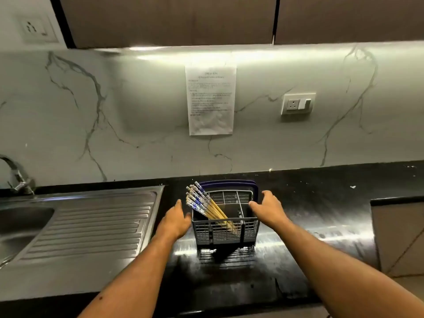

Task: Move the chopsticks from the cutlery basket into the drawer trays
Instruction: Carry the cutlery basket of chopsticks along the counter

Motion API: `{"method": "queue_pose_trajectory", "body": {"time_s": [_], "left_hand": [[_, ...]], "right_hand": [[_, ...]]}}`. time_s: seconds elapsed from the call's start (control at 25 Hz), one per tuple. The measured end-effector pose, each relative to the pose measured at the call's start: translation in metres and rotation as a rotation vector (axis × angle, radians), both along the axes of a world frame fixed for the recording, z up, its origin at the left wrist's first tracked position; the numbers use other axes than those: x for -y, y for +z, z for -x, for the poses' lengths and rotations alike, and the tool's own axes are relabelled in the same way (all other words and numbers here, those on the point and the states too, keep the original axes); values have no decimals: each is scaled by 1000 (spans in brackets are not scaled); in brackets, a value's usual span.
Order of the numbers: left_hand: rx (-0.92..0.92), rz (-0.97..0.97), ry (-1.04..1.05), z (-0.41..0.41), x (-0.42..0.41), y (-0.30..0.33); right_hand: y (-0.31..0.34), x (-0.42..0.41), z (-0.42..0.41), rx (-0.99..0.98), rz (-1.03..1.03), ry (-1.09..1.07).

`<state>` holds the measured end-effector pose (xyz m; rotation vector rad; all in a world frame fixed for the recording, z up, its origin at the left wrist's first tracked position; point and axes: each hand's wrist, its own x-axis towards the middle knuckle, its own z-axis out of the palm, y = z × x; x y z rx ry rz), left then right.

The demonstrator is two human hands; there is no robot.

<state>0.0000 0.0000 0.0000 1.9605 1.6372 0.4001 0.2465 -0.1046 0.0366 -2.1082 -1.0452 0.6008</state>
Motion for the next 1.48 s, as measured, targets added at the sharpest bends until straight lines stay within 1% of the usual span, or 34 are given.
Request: {"method": "queue_pose_trajectory", "body": {"time_s": [0.12, 0.2, 0.32, 0.4, 0.44, 0.68, 0.88, 1.0, 1.12, 1.24, 1.4, 1.48], "left_hand": [[174, 110, 46, -15, 2, -17], [246, 158, 91, -24, 2, -20], [336, 190, 140, -32, -4, -19], [443, 313, 198, -37, -5, -20], [463, 358, 223, -39, -6, -18], [320, 395, 222, -42, -2, -3], [281, 418, 200, -34, 21, -2], [234, 453, 239, -28, 37, -9], [234, 442, 311, -24, 50, -16], [260, 464, 305, -21, 67, -21], [279, 420, 316, -9, 89, -31], [266, 459, 284, -7, 105, -29]], "right_hand": [[-26, -8, -2, -76, 56, -30], [-45, -12, -5, -122, 77, -35], [-60, -19, -12, -222, 15, -74], [-68, -22, -15, -297, -11, -79], [-73, -23, -16, -334, -13, -74], [-79, -18, -14, -451, -8, -111], [-73, 8, -5, -503, 1, -126], [-76, 23, 0, -528, 31, -136], [-82, 38, 4, -534, 44, -115], [-74, 57, 6, -505, 71, -83], [-71, 78, 9, -518, 60, -76], [-74, 90, 11, -502, 73, -54]]}}
